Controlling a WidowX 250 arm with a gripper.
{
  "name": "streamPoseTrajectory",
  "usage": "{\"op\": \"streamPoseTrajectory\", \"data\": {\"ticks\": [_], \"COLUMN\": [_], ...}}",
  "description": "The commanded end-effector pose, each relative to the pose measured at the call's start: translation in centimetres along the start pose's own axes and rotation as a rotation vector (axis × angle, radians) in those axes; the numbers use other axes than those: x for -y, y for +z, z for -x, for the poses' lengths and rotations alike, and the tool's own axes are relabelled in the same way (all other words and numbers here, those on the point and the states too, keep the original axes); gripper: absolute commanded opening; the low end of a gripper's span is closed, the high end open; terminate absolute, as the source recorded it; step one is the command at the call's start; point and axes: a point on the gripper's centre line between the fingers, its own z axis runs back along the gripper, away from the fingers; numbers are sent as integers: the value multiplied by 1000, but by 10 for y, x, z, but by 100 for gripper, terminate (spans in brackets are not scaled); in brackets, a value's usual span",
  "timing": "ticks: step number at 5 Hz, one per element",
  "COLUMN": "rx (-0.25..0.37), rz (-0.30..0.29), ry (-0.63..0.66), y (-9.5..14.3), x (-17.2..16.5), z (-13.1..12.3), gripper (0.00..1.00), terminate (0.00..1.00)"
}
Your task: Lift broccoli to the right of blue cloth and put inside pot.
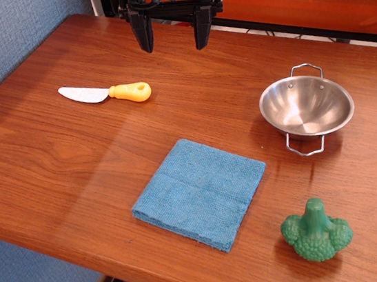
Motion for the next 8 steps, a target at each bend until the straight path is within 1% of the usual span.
{"op": "streamPoseTrajectory", "data": {"ticks": [1,2,3,4,5,6,7,8], "rx": [0,31,64,41,51,20,-6,-40], "rz": [0,-17,2,76,116,132,89,69], "ry": [0,-57,-111,-196,-321,-406,-408,-415], "y": [0,9,19,19,19,7,0,-6], "x": [0,24,49,76,113,133,134,127], "z": [0,31,62,98,129,147,157,165], "gripper": [100,100,100,100,100,100,100,100], "terminate": [0,0,0,0,0,0,0,0]}}
